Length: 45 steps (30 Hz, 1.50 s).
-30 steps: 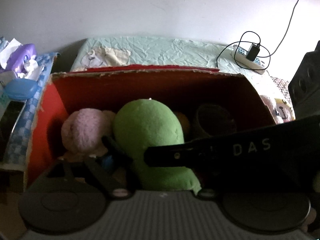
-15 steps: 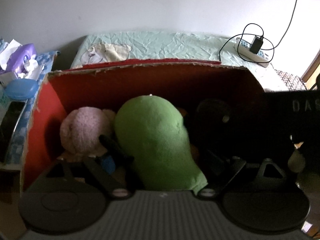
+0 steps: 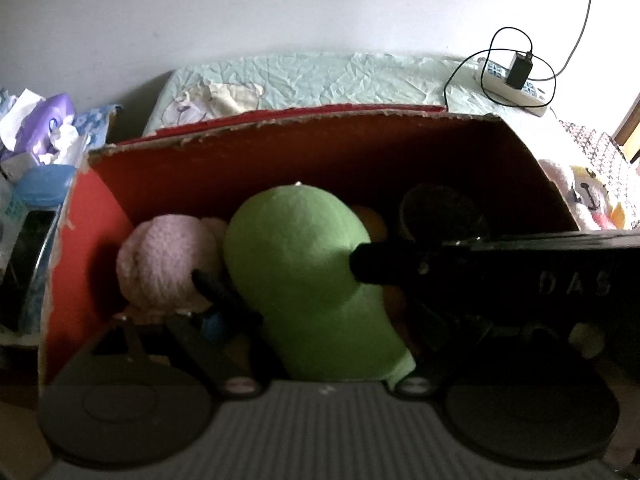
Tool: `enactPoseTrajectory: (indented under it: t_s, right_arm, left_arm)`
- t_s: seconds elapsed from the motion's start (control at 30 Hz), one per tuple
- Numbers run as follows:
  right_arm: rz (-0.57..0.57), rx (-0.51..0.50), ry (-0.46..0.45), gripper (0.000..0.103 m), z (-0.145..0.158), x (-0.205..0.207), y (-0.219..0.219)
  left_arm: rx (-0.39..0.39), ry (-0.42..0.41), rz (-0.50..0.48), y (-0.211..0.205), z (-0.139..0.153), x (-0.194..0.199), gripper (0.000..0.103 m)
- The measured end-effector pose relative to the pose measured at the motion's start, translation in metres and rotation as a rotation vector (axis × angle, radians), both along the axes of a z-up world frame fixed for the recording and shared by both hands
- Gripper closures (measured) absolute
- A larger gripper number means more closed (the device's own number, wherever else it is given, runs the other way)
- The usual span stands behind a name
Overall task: Organize objects
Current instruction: 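Lower the green bean plush into the red box beside the teddy bear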
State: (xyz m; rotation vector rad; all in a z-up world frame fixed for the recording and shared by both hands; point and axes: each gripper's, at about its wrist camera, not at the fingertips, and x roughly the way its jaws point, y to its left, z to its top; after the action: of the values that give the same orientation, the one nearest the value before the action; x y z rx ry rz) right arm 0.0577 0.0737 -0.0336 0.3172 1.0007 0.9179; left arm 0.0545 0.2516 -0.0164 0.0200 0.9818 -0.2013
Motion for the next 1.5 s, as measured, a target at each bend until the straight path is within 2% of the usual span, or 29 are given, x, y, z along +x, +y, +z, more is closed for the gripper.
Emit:
enactPoseTrajectory:
  t_s: [0.23, 0.6, 0.8, 1.5]
  right_arm:
    - [0.04, 0.01, 0.025, 0.073, -0.002, 0.001, 0.0]
    - [0.055, 0.012, 0.038, 0.071, -0.003, 0.0, 0.0]
    - [0.055, 0.013, 0.043, 0.071, -0.002, 0.0, -0.001]
    - [0.054, 0.013, 0.043, 0.07, -0.002, 0.001, -0.001]
  left_arm:
    - [0.032, 0.003, 0.005, -0.004, -0.003, 0.0, 0.011]
    - [0.057, -0.006, 0.005, -0.008, -0.004, -0.001, 0.011]
    - [0.097, -0.014, -0.004, -0.013, -0.006, -0.001, 0.011]
    - [0.11, -0.032, 0.008, -0.016, -0.007, -0.001, 0.011]
